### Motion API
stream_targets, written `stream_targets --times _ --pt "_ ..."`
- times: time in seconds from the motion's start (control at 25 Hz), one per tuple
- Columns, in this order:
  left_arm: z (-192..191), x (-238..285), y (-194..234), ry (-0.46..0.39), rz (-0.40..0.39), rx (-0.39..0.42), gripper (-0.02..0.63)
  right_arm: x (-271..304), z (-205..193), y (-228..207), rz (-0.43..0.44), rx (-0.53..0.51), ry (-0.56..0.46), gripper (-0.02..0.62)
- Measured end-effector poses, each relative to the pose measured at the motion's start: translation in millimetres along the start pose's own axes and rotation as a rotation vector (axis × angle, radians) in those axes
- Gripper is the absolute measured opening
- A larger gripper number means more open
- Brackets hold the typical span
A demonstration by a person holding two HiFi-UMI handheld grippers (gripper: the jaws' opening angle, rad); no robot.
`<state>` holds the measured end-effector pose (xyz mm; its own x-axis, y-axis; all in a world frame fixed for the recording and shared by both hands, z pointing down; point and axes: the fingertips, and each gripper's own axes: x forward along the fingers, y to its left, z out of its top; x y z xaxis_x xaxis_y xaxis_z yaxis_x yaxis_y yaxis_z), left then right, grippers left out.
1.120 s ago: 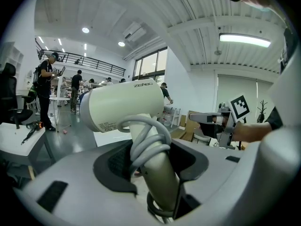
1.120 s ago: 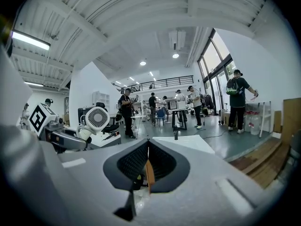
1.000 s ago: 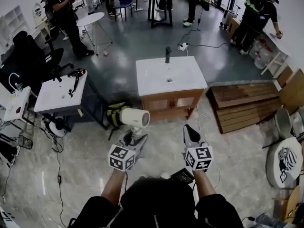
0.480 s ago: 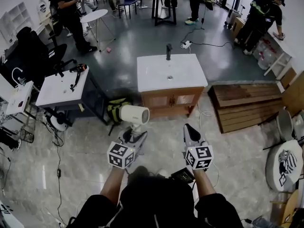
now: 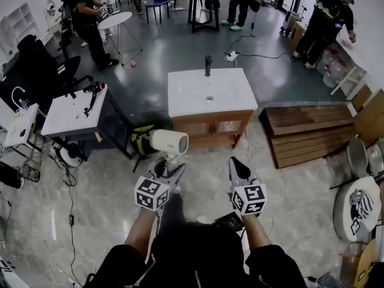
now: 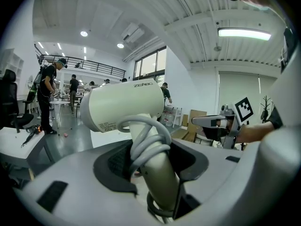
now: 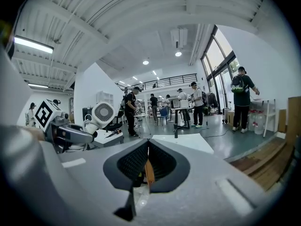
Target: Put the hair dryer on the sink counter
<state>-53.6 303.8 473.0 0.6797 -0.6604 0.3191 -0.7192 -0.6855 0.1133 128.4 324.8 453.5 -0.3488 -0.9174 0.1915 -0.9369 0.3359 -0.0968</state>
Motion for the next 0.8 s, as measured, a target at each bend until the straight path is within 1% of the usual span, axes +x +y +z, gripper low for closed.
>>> stream_targets --times 0.24,0.52,0.8 --pt "0.6 13.0 0.9 0.001 -0.013 -0.004 0.218 11.5 0.9 -6.6 0.004 -0.006 0.003 0.005" --pt "-1.9 24.2 21.7 -0.003 -0.006 -0.029 0.218 32.3 -2.8 -5.9 0.018 -0.021 0.017 0.005" --pt "2.7 45.3 43.6 -0.001 0.001 -0.043 0.218 71.6 0.4 -13.7 0.043 -0.032 0.033 0.005"
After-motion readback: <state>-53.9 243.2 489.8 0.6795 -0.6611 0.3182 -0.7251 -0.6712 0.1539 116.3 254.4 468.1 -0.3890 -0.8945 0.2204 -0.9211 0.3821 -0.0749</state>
